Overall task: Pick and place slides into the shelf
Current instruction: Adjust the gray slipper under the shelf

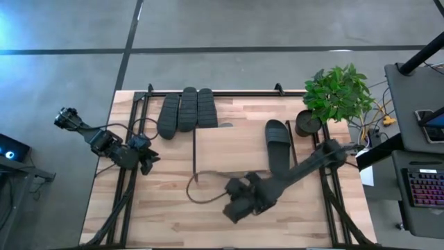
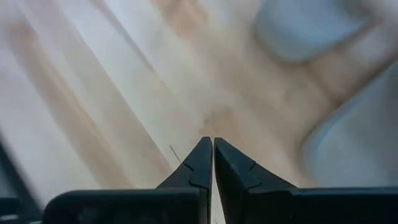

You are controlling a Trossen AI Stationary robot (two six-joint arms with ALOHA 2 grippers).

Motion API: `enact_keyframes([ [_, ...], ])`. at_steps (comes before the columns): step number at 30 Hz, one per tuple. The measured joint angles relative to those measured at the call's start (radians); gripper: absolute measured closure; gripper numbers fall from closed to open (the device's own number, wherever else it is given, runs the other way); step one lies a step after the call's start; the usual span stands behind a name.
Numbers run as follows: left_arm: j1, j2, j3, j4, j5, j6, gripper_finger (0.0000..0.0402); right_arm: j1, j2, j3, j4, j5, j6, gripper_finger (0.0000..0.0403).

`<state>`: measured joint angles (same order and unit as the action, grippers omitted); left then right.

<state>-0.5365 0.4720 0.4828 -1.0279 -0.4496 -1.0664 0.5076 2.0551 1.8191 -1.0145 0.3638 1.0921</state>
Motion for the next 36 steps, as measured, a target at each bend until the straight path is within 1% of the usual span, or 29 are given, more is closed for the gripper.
enact_keyframes([
  [3, 0.000, -0.005, 0.000, 0.012, 0.000, -0.001, 0.0297, -0.034, -0.105, 0.009, 0.006, 0.055, -0.002, 0.0394],
  [6, 0.000, -0.010, 0.000, 0.039, 0.001, -0.002, 0.0297, -0.089, -0.203, 0.030, 0.052, 0.185, -0.038, 0.0394],
  [8, 0.000, -0.010, 0.000, 0.056, 0.000, -0.002, 0.0297, -0.141, -0.243, 0.054, 0.078, 0.250, -0.082, 0.0394],
  [10, 0.000, -0.010, 0.000, 0.077, 0.000, -0.002, 0.0297, -0.205, -0.252, 0.091, 0.087, 0.269, -0.129, 0.0394],
  [13, 0.000, -0.006, 0.000, 0.120, 0.000, -0.003, 0.0297, -0.316, -0.240, 0.143, 0.084, 0.249, -0.191, 0.0394],
  [16, 0.000, -0.003, 0.000, 0.176, 0.002, -0.003, 0.0297, -0.445, -0.225, 0.175, 0.080, 0.192, -0.222, 0.0394],
  [20, 0.000, 0.010, 0.000, 0.211, 0.001, -0.003, 0.0297, -0.631, -0.179, 0.200, 0.084, 0.004, -0.255, 0.0394],
  [24, 0.000, 0.027, 0.000, 0.213, 0.001, -0.003, 0.0297, -0.758, -0.097, 0.210, 0.067, -0.131, -0.296, 0.0394],
  [28, 0.000, 0.042, 0.000, 0.213, 0.001, -0.035, 0.0297, -0.834, -0.007, 0.230, 0.012, -0.242, -0.324, 0.0394],
  [31, 0.000, 0.052, 0.000, 0.227, 0.001, -0.054, 0.0297, -0.867, 0.067, 0.256, -0.039, -0.295, -0.336, 0.0394],
  [36, 0.000, 0.064, 0.000, 0.306, -0.002, -0.053, 0.0297, -0.894, 0.198, 0.342, -0.097, -0.360, -0.367, 0.0394],
])
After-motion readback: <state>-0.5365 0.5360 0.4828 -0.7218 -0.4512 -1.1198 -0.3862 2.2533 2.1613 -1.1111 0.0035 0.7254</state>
